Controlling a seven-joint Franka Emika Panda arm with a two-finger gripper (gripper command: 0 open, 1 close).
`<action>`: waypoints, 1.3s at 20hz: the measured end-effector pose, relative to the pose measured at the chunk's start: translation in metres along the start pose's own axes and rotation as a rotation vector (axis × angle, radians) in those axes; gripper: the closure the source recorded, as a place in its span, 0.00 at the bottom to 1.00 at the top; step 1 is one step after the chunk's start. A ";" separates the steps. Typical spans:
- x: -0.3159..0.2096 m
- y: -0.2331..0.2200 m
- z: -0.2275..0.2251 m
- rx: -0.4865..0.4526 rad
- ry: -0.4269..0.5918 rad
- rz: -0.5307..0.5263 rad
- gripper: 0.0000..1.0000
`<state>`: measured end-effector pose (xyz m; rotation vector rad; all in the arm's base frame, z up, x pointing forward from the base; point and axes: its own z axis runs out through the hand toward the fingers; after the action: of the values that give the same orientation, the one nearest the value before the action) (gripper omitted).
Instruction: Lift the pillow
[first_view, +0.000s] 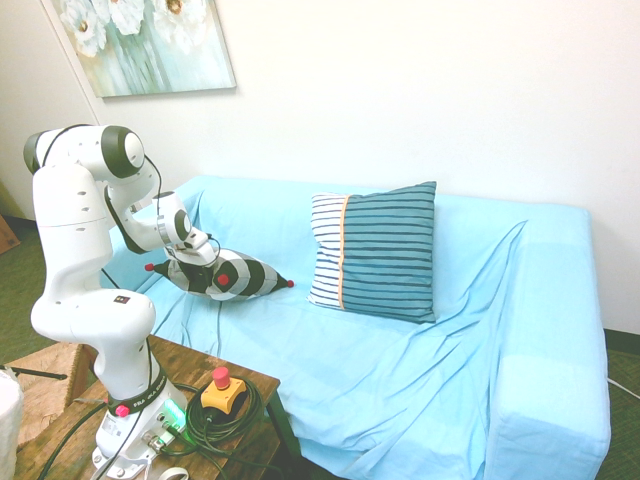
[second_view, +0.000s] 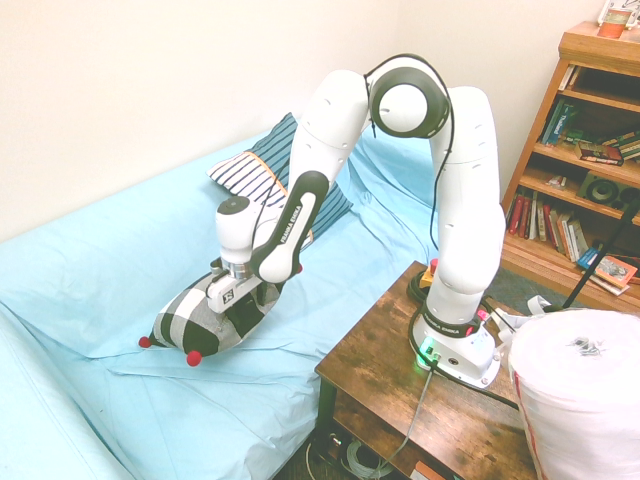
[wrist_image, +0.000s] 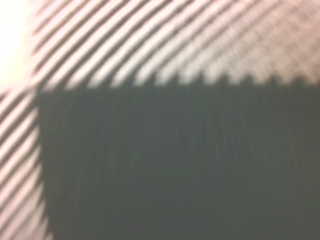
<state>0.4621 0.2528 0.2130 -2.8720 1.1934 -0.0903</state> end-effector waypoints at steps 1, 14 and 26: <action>0.013 -0.013 -0.014 0.011 0.009 0.004 0.00; 0.156 -0.160 -0.100 0.148 0.055 0.034 0.00; 0.190 -0.111 -0.156 0.019 0.012 -0.014 0.00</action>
<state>0.6645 0.1955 0.3824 -2.8683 1.1683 -0.1191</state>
